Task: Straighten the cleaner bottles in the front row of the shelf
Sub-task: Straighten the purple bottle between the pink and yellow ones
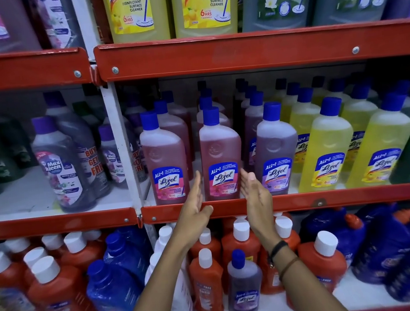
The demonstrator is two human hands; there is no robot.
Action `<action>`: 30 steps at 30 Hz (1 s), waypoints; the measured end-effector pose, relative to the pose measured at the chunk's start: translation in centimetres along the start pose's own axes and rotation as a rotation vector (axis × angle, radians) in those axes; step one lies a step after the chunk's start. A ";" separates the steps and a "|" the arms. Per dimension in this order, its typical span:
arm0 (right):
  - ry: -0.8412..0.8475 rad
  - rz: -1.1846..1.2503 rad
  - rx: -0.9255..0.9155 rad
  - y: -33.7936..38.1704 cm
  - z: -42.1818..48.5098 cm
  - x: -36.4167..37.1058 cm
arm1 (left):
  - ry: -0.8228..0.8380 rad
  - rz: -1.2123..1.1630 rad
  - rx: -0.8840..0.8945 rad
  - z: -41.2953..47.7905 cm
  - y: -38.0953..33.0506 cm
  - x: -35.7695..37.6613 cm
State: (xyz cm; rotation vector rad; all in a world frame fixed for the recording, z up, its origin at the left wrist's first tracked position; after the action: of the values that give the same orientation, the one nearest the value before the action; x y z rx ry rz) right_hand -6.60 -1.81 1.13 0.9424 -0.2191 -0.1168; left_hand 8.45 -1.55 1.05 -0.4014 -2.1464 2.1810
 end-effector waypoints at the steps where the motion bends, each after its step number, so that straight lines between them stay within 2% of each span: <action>1: -0.001 0.003 -0.005 -0.1 0.0 0.0 | 0.005 -0.004 -0.005 0.0 -0.1 0.0; 8: -0.010 0.002 -0.015 -0.1 -0.2 0.0 | 0.004 -0.041 -0.041 -0.1 -0.5 0.4; 12: 0.026 -0.001 -0.025 0.5 -0.2 -0.2 | -0.049 -0.049 -0.004 -0.3 -0.5 0.6; 14: -0.018 -0.044 -0.102 0.8 -0.7 -1.1 | -0.139 -0.061 0.055 -0.7 -0.3 1.2; 17: -0.191 -0.107 -0.280 1.7 -1.1 -4.1 | -0.421 0.009 0.246 -1.7 -0.5 3.0; 19: -0.272 -0.131 -0.318 1.9 -0.6 -6.2 | -0.498 0.035 0.364 -2.1 -0.9 4.9; 21: -0.257 -0.124 -0.272 1.7 0.1 -7.5 | -0.409 0.036 0.376 -1.7 -1.5 7.1; 25: -0.132 -0.127 -0.107 0.3 1.1 -8.9 | -0.171 0.088 0.219 0.1 -2.0 10.2; 30: -0.061 -0.036 -0.055 -0.5 1.9 -10.2 | -0.042 0.022 0.068 1.7 -1.5 11.1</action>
State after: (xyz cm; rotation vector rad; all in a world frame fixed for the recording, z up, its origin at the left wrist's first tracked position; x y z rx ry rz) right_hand -16.94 -1.65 0.43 0.8894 -0.2543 -0.1842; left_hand -2.86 -0.72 0.92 -0.3805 -2.0912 2.2866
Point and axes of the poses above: each hand's wrist, its own z-axis towards the middle knuckle, its own x-axis out of the palm, y = z × x, the point moved 2 cm from there along z, towards the middle knuckle, and after that the axes turned 12 degrees about -x, right-handed, at the moved point
